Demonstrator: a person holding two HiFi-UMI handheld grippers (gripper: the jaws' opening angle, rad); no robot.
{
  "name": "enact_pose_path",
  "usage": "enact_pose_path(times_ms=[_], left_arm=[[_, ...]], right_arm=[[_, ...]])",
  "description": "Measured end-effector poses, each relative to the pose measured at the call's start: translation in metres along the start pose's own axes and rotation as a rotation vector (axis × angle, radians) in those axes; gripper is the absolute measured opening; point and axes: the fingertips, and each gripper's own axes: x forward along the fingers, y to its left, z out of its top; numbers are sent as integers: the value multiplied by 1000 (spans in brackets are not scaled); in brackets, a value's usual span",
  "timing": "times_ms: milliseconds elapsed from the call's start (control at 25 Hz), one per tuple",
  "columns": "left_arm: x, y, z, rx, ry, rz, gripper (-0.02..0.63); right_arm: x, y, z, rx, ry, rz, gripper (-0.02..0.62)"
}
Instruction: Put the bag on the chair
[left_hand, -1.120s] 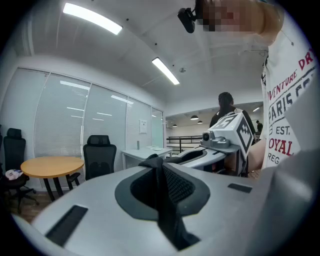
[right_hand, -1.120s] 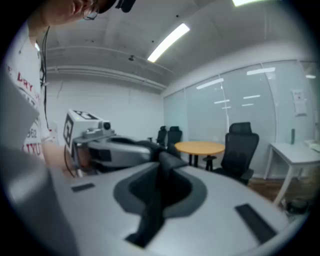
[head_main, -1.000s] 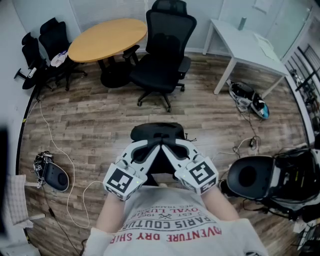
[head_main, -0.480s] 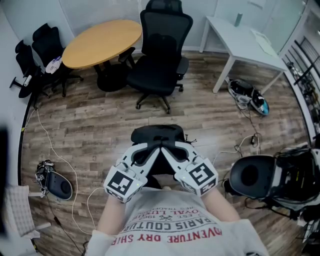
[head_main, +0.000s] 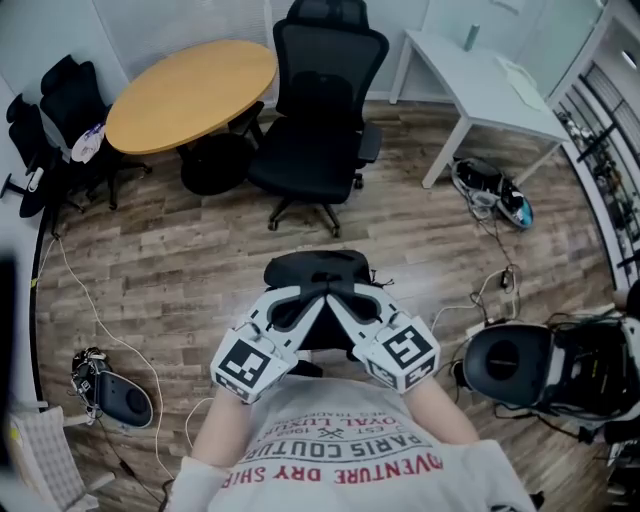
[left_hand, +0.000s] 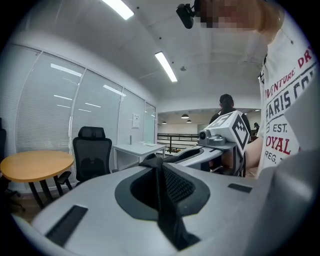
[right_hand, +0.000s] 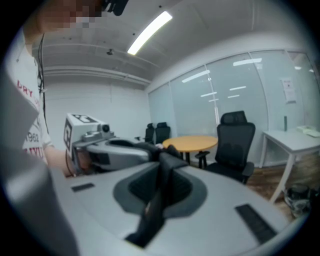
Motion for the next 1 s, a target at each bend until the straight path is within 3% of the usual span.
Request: enact_pose_path(times_ms=[200, 320, 560, 1000], left_arm=[[-2, 52, 8, 29, -3, -46, 49], [-5, 81, 17, 2, -15, -47, 51], [-7, 127, 14, 9, -16, -12, 50], [54, 234, 20, -58, -2, 91, 51]], right_arm=[[48, -11, 21, 28, -17, -37, 44], [72, -14, 36, 11, -32, -38, 44], [116, -23, 46, -12, -31, -8, 44], [200, -106, 72, -26, 24, 109, 44]])
